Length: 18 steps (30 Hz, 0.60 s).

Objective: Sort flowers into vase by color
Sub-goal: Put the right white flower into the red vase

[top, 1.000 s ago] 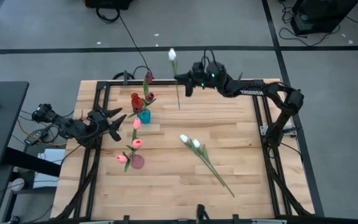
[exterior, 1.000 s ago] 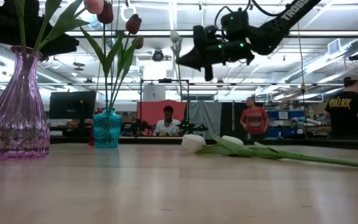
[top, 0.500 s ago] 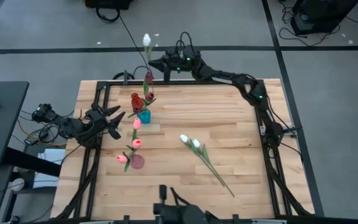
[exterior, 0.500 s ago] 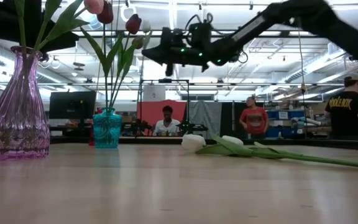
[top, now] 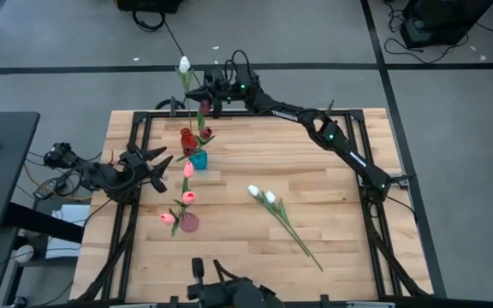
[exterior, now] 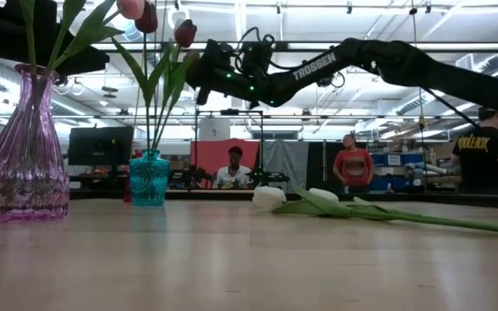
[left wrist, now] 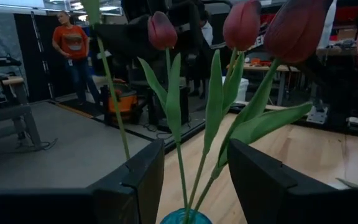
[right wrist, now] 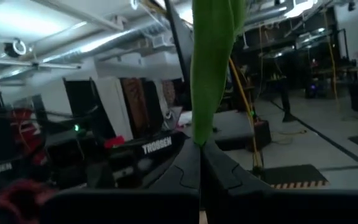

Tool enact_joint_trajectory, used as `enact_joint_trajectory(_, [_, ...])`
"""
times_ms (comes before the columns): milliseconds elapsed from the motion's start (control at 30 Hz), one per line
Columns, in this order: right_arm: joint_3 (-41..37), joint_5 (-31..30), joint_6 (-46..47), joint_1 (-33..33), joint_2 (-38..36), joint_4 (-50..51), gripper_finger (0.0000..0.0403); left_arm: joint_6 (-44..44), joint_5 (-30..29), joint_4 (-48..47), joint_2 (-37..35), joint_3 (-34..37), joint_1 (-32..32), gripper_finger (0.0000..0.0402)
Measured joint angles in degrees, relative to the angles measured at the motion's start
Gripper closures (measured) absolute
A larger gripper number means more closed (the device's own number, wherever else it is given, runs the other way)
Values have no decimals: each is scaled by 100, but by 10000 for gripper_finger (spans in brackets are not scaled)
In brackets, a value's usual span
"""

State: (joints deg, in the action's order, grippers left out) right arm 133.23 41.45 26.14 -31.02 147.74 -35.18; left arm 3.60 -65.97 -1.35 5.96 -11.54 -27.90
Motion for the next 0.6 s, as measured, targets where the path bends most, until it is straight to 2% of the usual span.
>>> enact_joint_trajectory(200, [9, 1, -255, 52, -50, -44, 396, -228, 15, -268, 0, -128, -77, 220])
enact_joint_trajectory(333, [9, -270, -671, 213, -50, -49, 395, -199, 187, 593, -4, -57, -70, 220])
enact_joint_trajectory(400, [9, -424, -868, 292, -50, -83, 395, -72, 355, 638, 0, -2, -73, 220])
enact_joint_trajectory(600, [9, -756, -1528, 501, 16, -74, 395, -82, 358, 654, 0, 25, -70, 220])
